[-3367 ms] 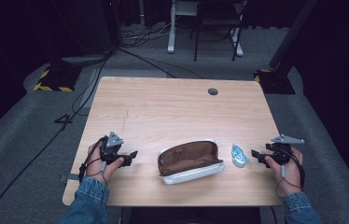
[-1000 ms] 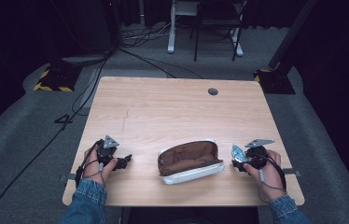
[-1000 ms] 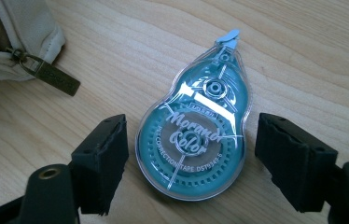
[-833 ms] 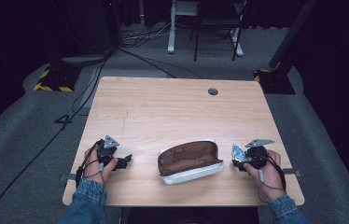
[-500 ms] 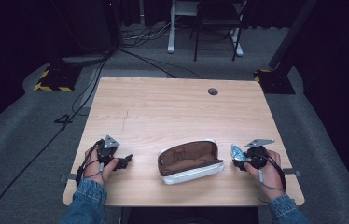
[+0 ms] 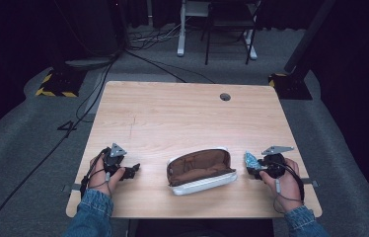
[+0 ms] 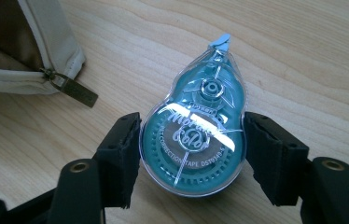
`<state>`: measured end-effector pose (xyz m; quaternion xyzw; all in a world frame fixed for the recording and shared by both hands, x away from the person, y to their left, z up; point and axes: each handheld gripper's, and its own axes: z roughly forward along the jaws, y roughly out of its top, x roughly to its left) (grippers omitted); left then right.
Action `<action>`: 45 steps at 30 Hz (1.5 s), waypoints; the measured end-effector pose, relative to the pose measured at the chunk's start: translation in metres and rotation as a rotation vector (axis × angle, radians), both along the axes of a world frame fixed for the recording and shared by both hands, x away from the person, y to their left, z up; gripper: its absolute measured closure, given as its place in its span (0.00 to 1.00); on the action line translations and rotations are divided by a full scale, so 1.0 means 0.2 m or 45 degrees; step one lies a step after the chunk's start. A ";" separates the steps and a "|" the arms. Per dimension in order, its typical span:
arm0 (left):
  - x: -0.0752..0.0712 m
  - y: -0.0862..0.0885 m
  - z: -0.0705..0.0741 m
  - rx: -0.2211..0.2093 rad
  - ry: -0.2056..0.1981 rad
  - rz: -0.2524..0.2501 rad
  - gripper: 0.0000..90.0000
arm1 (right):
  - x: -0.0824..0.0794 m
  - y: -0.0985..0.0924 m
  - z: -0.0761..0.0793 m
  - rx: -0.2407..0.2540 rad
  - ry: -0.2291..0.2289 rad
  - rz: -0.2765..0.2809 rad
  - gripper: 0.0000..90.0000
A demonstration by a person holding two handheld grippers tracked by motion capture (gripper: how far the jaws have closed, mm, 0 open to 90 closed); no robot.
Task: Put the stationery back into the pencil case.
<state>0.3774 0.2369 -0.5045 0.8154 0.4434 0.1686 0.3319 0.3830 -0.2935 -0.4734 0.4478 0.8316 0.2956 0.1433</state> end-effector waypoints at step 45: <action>0.00 0.00 0.00 0.002 -0.002 0.000 0.16 | -0.18 0.15 0.37 0.098 -0.147 0.179 0.43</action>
